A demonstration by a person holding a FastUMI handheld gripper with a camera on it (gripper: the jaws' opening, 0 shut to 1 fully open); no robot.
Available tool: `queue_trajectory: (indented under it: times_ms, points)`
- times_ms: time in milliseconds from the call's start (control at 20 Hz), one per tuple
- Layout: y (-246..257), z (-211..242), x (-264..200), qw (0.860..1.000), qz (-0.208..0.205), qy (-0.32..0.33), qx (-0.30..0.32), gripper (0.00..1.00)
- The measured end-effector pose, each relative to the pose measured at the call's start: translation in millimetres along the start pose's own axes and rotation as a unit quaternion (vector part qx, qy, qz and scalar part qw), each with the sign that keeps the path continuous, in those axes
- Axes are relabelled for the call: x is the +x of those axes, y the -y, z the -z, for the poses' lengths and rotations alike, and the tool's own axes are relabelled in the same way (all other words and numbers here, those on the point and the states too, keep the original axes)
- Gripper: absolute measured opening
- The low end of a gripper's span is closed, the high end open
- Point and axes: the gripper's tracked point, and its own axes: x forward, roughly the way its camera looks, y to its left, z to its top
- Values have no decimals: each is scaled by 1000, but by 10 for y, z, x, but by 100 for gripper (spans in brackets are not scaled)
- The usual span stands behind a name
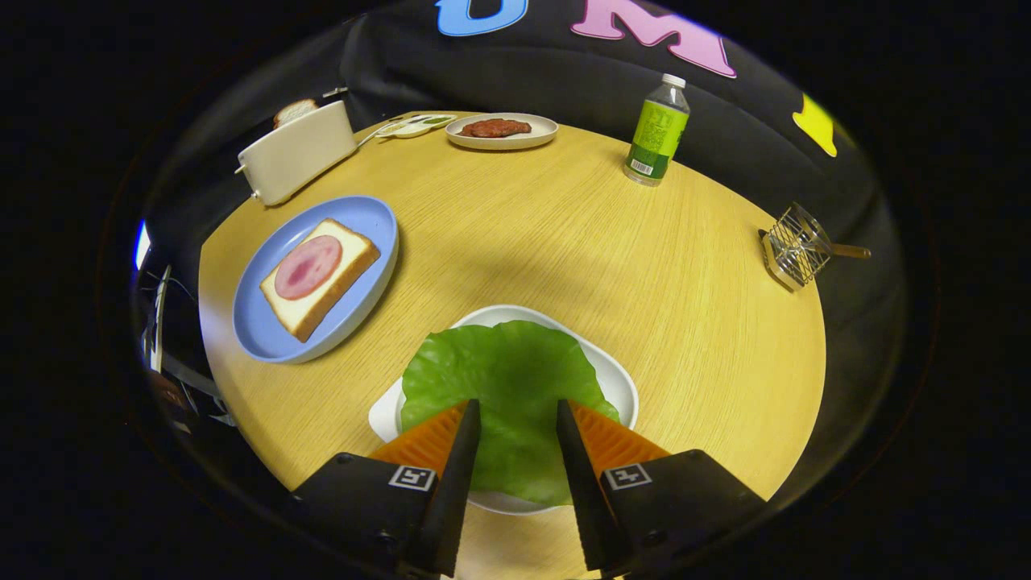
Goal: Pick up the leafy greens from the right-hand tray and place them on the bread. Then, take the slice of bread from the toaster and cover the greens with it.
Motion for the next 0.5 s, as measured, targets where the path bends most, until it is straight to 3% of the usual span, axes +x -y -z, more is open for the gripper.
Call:
queue_trajectory:
  times_ms: [100,350,400,500]
  points:
    - [8,-15,-3,1000,-1,-3,6,59]
    - [46,-11,-30,1000,0,-5,17,11]
    - [46,-11,-35,1000,-2,-5,18,6]
    - [32,-70,-114,1000,-4,4,29,6]
